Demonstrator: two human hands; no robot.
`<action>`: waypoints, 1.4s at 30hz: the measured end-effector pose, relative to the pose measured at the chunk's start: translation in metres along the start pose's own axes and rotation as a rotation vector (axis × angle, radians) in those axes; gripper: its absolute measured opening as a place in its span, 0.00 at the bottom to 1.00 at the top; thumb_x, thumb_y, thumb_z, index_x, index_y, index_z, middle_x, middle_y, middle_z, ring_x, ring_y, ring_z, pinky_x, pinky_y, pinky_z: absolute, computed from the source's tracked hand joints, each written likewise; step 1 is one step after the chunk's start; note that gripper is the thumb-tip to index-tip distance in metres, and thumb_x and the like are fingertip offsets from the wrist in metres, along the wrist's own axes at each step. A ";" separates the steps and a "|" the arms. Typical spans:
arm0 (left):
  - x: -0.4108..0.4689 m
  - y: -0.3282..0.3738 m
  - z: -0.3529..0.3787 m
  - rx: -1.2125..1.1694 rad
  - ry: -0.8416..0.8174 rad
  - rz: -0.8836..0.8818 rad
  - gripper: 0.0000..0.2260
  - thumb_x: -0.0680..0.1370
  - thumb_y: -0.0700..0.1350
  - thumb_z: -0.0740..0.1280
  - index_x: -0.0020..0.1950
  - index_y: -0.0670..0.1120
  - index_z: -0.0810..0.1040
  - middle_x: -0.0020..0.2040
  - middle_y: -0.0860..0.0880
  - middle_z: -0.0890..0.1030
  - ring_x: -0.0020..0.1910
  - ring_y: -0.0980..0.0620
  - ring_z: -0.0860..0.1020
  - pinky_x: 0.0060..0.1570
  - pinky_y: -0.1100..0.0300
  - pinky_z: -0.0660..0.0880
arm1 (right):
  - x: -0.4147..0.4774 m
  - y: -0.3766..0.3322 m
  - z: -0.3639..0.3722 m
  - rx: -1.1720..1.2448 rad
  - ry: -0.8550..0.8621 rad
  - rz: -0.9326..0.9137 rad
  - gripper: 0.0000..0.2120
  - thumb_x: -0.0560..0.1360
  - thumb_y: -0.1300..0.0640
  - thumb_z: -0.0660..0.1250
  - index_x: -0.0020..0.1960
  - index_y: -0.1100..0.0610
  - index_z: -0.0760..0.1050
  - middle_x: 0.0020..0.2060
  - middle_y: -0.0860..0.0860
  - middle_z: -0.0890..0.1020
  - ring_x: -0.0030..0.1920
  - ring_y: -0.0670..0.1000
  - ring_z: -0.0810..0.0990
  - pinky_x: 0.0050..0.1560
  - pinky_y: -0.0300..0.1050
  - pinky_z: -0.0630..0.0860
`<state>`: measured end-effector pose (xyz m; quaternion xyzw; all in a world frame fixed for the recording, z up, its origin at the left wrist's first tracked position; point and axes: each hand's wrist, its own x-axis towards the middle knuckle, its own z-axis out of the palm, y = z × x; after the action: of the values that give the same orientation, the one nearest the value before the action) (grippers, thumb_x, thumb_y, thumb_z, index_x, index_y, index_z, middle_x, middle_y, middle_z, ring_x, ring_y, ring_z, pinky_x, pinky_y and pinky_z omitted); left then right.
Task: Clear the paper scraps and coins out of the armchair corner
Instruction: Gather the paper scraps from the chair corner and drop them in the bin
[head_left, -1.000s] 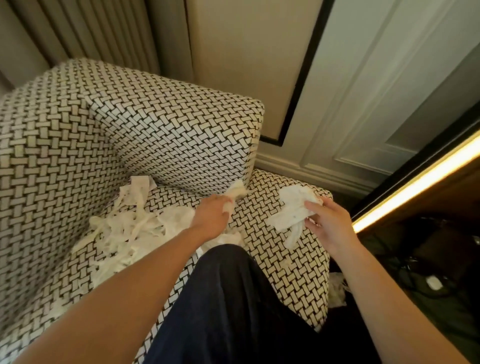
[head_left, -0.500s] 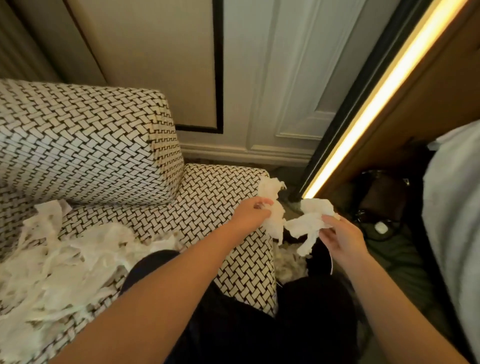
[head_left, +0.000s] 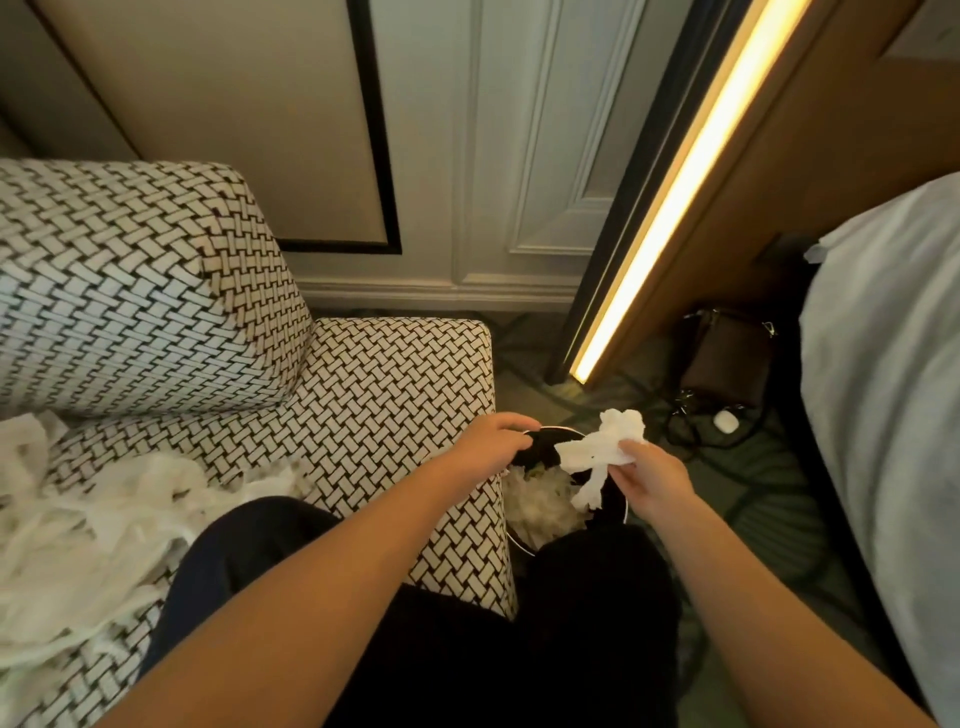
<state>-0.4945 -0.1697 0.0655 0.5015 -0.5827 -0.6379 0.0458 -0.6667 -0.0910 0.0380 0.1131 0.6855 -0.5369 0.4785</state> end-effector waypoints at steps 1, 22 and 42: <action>-0.001 -0.001 -0.003 0.009 0.011 0.001 0.15 0.80 0.39 0.59 0.65 0.47 0.76 0.66 0.49 0.73 0.61 0.55 0.68 0.57 0.62 0.63 | -0.001 0.001 0.002 -0.031 -0.014 0.007 0.19 0.76 0.69 0.62 0.66 0.61 0.69 0.65 0.58 0.72 0.65 0.56 0.71 0.64 0.48 0.71; -0.096 -0.035 -0.147 -0.263 0.350 0.083 0.08 0.79 0.43 0.63 0.55 0.52 0.78 0.57 0.52 0.79 0.55 0.52 0.78 0.61 0.52 0.72 | -0.117 0.033 0.139 -0.609 -0.539 -0.273 0.10 0.76 0.60 0.66 0.56 0.56 0.77 0.51 0.52 0.82 0.52 0.49 0.81 0.58 0.47 0.75; -0.200 -0.161 -0.260 -0.371 0.674 -0.050 0.07 0.78 0.42 0.64 0.54 0.48 0.78 0.57 0.48 0.80 0.49 0.50 0.78 0.43 0.62 0.71 | -0.171 0.178 0.288 -1.898 -0.706 -0.465 0.29 0.77 0.37 0.51 0.63 0.57 0.74 0.65 0.57 0.73 0.66 0.57 0.70 0.64 0.51 0.67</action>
<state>-0.1312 -0.1715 0.1024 0.6803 -0.3971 -0.5328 0.3092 -0.3055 -0.2023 0.0692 -0.6086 0.6522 0.1419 0.4290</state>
